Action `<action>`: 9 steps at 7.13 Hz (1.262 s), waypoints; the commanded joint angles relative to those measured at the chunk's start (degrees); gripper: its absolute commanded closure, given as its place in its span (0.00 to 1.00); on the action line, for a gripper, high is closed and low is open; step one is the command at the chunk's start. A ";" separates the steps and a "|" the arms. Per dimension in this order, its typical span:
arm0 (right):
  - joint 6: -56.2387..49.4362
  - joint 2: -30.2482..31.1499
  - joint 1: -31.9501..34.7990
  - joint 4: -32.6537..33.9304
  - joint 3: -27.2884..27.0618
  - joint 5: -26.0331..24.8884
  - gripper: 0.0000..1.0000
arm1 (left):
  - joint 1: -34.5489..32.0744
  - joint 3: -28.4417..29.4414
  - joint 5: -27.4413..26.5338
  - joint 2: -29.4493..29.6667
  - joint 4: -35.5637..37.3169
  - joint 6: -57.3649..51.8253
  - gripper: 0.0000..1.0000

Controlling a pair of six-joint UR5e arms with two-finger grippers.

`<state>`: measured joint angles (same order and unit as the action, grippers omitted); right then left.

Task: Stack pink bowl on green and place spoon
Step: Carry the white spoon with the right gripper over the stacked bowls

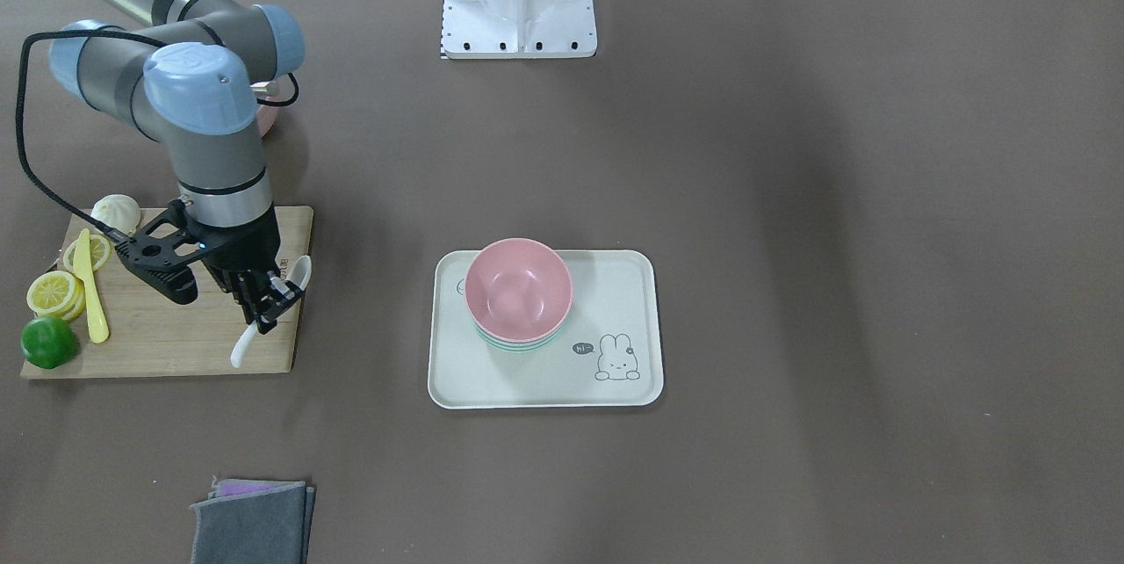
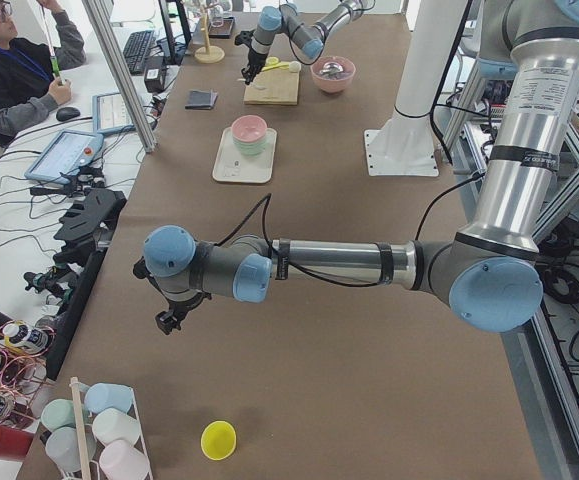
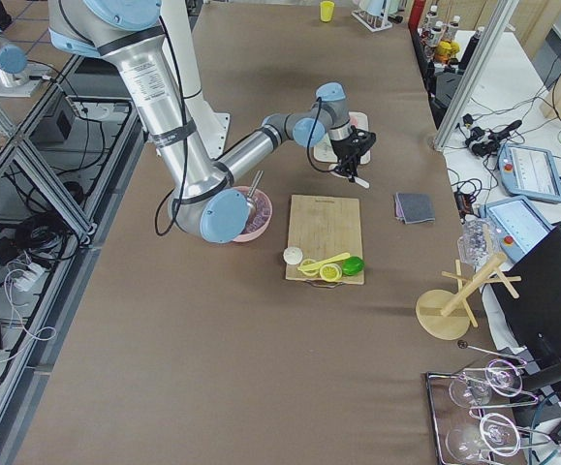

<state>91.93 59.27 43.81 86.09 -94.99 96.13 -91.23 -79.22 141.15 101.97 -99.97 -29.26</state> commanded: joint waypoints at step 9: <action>8.89 -26.40 -10.94 6.73 19.84 -10.35 1.00 | 0.08 -0.06 0.26 -0.81 -0.22 0.43 0.01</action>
<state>100.86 32.80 33.34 92.84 -75.14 86.12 -91.14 -79.31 141.41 101.18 -100.13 -28.89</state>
